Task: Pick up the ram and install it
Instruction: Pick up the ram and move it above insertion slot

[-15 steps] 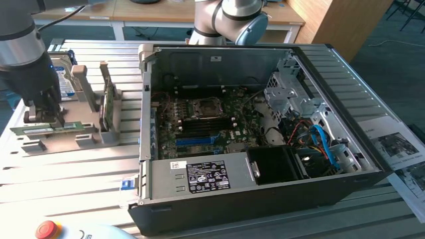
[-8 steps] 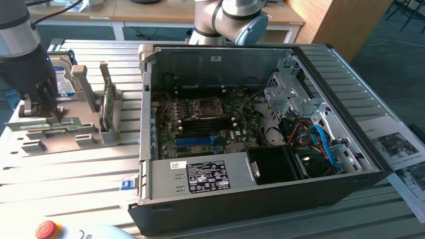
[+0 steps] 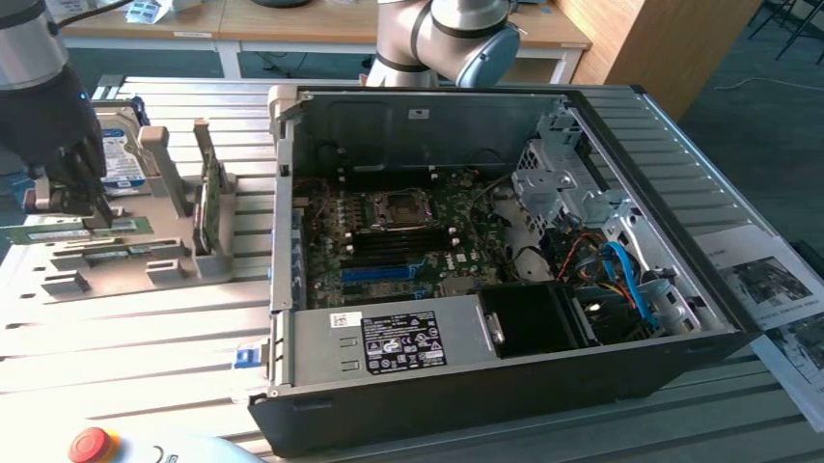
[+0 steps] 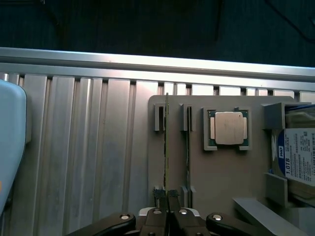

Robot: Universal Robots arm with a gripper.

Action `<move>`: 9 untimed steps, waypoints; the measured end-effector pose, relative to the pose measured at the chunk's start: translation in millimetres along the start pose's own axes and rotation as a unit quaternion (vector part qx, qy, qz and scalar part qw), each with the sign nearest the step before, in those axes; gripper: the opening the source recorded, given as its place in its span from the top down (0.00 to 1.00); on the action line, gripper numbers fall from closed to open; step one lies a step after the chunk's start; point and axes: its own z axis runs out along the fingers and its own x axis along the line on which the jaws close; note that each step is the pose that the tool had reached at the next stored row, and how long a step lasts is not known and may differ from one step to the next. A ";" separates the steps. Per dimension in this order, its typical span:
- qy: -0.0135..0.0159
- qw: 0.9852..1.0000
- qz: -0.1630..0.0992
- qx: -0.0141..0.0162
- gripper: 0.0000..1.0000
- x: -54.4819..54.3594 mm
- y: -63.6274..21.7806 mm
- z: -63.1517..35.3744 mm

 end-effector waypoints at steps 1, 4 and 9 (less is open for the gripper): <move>0.000 1.000 0.000 0.000 0.88 0.0 0.1 -1.5; 0.000 1.000 0.000 0.000 0.88 -0.1 0.3 -6.2; 0.000 1.000 0.000 -0.001 0.88 -0.1 0.7 -13.9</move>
